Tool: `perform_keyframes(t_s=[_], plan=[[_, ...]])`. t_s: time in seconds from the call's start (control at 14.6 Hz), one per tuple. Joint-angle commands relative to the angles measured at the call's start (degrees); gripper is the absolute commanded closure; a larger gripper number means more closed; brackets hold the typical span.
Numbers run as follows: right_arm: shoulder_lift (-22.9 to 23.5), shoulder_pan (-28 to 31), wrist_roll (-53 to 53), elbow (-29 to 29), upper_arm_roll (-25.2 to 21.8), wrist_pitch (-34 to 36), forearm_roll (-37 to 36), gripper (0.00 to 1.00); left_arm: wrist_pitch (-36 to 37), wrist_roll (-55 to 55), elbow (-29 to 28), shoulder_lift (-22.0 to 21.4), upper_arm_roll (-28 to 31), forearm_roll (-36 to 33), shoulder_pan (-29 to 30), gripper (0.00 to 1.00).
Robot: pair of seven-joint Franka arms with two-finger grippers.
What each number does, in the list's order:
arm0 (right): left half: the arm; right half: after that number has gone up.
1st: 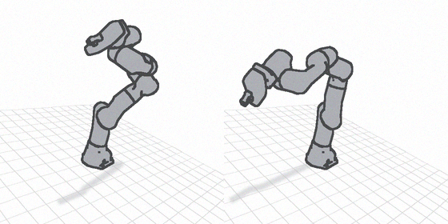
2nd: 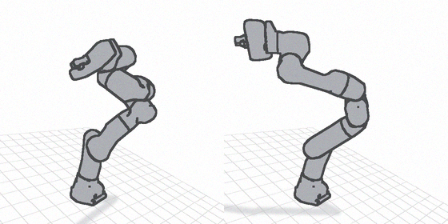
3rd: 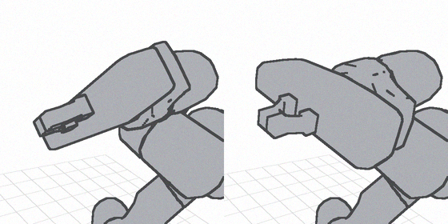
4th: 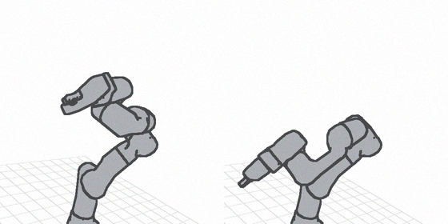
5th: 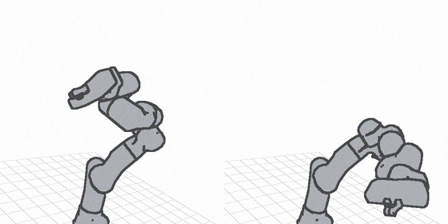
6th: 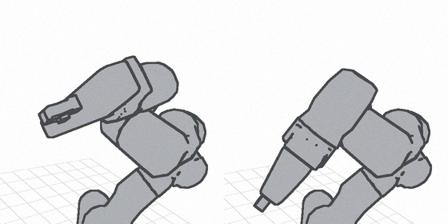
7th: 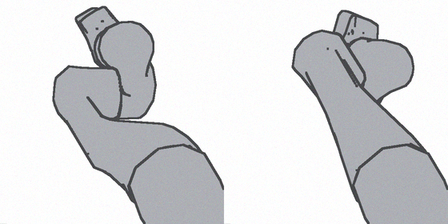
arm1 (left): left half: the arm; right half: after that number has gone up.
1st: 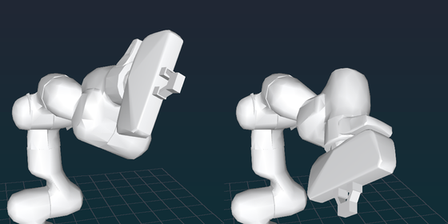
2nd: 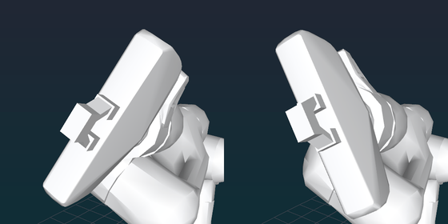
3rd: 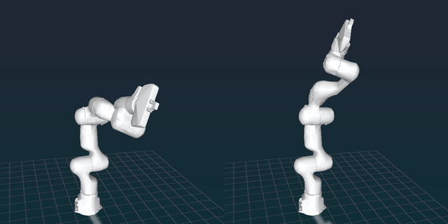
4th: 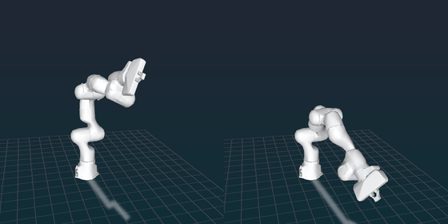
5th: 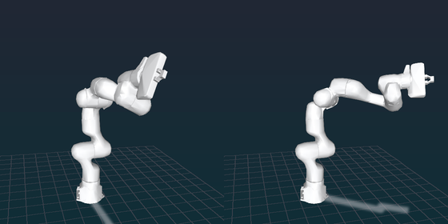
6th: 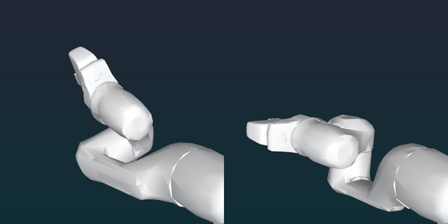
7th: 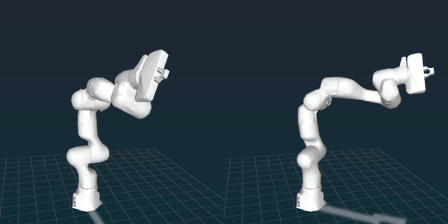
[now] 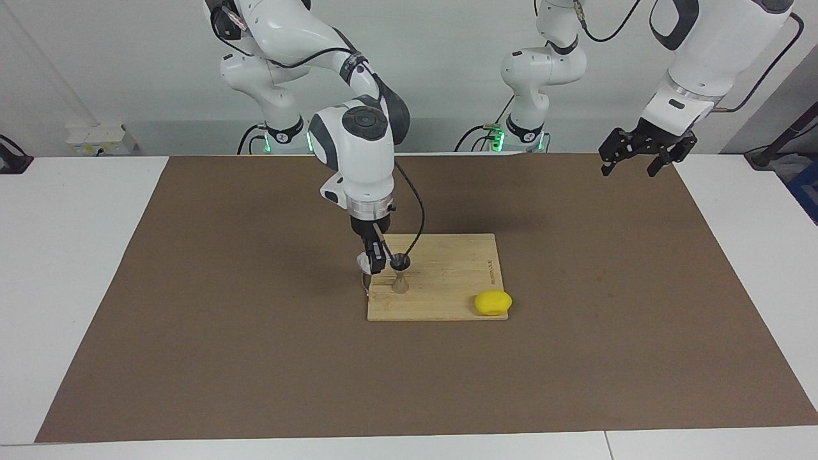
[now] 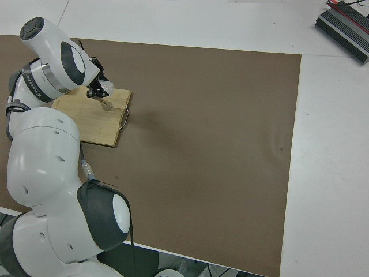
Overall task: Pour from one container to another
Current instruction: 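Tilt the glass cup with the right gripper above the dark cup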
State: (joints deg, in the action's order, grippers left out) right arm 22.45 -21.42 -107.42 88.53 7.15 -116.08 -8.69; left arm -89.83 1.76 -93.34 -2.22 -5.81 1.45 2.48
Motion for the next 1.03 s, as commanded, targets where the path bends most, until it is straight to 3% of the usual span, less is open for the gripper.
perform_keyframes(t_s=[0.0, 0.34, 0.96], plan=[[1.5, -1.0, 0.8, -2.1, 0.3, 1.5, -3.4, 1.0, 0.7, 0.8, -1.0, -1.1, 0.0, 0.7, 0.4, 0.0], [2.9, -2.6, 2.2, -4.3, 0.3, 3.7, -8.3, 1.0, 0.7, 0.8, -1.0, -1.2, 0.0, 0.7, 0.4, 0.0], [2.9, -3.7, 2.8, -4.9, 0.3, 4.0, -10.6, 1.0, 0.7, 0.8, -1.0, -1.2, 0.0, 0.7, 0.4, 0.0]])
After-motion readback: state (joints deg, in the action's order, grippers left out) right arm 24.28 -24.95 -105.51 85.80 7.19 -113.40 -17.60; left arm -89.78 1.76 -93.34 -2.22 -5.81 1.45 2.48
